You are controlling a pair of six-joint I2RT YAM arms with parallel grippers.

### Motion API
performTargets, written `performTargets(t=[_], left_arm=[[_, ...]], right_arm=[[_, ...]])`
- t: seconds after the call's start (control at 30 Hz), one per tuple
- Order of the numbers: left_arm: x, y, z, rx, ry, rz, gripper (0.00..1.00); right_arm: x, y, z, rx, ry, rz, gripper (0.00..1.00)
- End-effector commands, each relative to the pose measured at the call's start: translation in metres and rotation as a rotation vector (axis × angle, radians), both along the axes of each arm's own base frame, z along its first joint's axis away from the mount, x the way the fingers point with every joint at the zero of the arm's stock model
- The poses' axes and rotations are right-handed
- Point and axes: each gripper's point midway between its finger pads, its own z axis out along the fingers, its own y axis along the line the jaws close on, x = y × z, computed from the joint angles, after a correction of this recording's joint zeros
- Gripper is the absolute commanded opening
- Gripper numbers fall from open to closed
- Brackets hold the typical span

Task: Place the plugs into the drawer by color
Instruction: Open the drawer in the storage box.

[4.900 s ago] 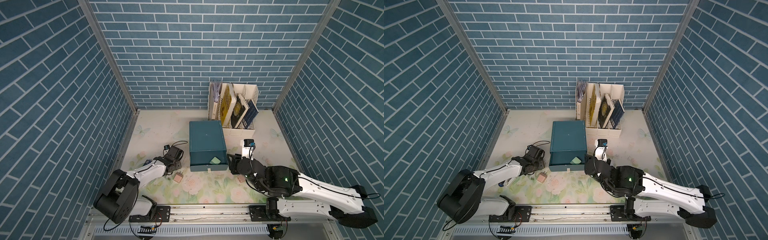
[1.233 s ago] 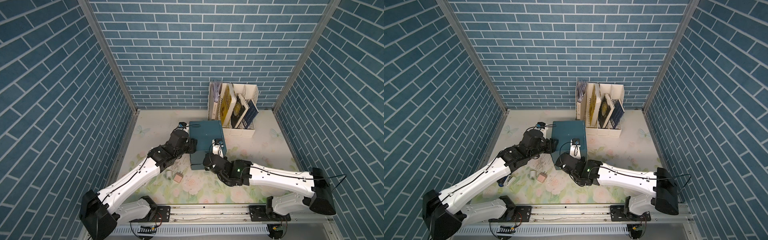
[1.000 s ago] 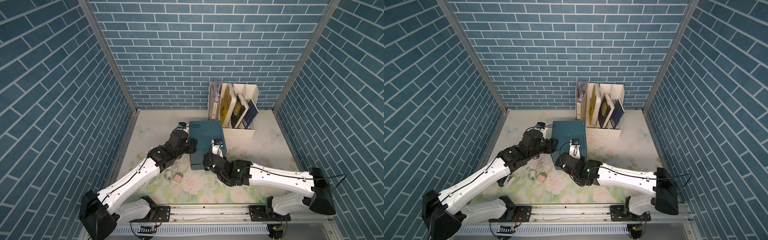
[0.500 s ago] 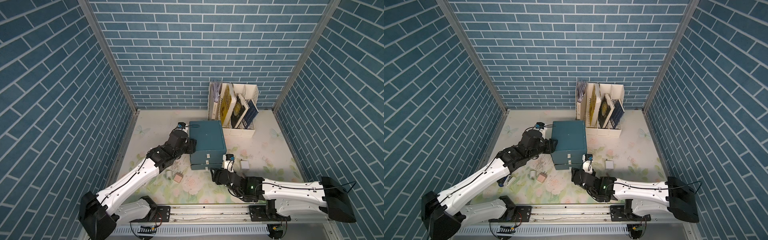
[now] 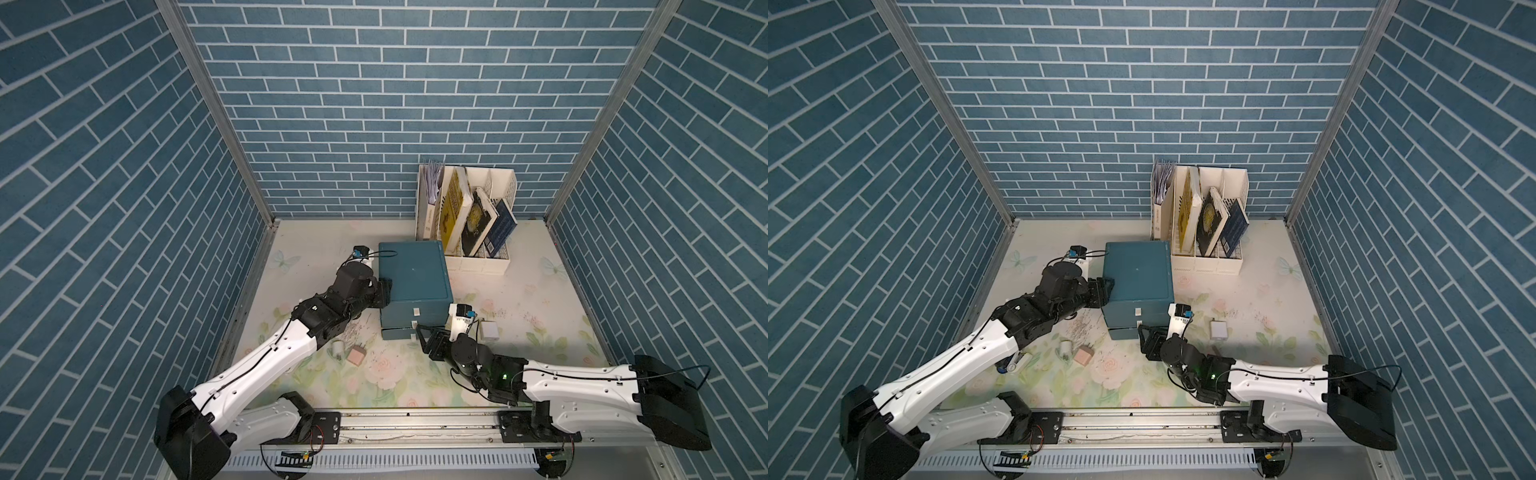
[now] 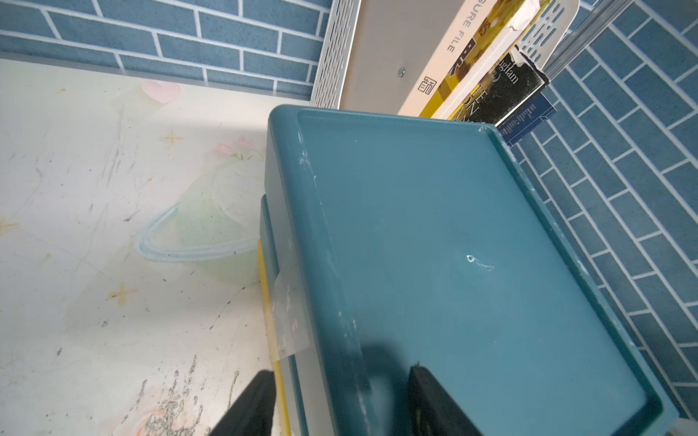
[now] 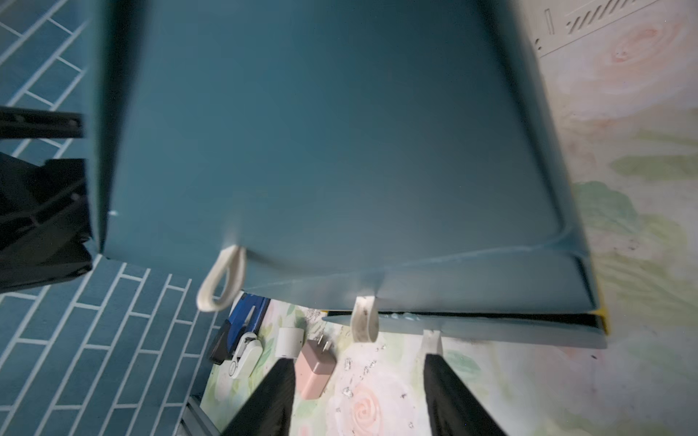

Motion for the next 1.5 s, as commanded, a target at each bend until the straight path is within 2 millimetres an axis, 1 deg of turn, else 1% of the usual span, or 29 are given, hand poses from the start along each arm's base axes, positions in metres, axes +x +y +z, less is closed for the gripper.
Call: performTargets(t=[0.0, 0.17, 0.33, 0.47, 0.6, 0.8, 0.87, 0.9, 0.97, 1.03, 1.23, 1.27, 1.37, 1.47], left_arm=[[-0.002, 0.008, -0.013, 0.035, 0.024, 0.016, 0.61], [-0.003, 0.008, -0.012, 0.029, 0.025, 0.013, 0.61], [-0.004, 0.009, -0.014, 0.032, 0.026, 0.012, 0.61], [-0.004, 0.011, -0.015, 0.041, 0.023, 0.014, 0.61], [-0.004, 0.011, -0.014, 0.047, 0.019, 0.011, 0.61], [-0.003, 0.012, -0.014, 0.06, 0.015, 0.011, 0.61], [-0.002, 0.012, -0.014, 0.061, 0.013, 0.008, 0.61], [-0.003, 0.011, -0.014, 0.061, 0.013, 0.006, 0.61], [-0.003, 0.011, -0.014, 0.06, 0.013, 0.003, 0.61], [-0.003, 0.011, -0.014, 0.062, 0.012, 0.001, 0.61], [-0.003, 0.011, -0.013, 0.067, 0.007, -0.007, 0.61], [-0.004, 0.011, -0.013, 0.067, 0.007, -0.006, 0.62], [-0.004, 0.011, -0.014, 0.07, 0.009, -0.008, 0.63], [-0.003, 0.01, -0.015, 0.075, 0.013, -0.011, 0.65]], right_arm=[[0.003, 0.007, 0.004, 0.067, 0.007, -0.007, 0.55], [0.005, 0.017, -0.001, 0.054, 0.024, 0.001, 0.47], [0.01, 0.02, -0.01, 0.01, 0.056, -0.026, 0.42], [0.015, 0.025, -0.01, 0.005, 0.059, -0.025, 0.39], [0.02, 0.026, -0.014, -0.003, 0.07, -0.034, 0.36], [0.026, 0.023, -0.014, -0.019, 0.071, -0.057, 0.24], [0.027, 0.022, -0.015, -0.023, 0.074, -0.061, 0.24], [0.029, 0.021, -0.015, -0.02, 0.074, -0.065, 0.26], [0.03, 0.02, -0.016, -0.016, 0.079, -0.067, 0.34], [0.032, 0.02, -0.014, -0.009, 0.075, -0.069, 0.36], [0.036, 0.024, -0.011, -0.021, 0.06, -0.056, 0.22], [0.036, 0.025, -0.011, -0.023, 0.06, -0.054, 0.18], [0.035, 0.026, -0.013, -0.037, 0.055, -0.043, 0.0], [0.029, 0.026, -0.014, -0.064, 0.049, -0.032, 0.0]])
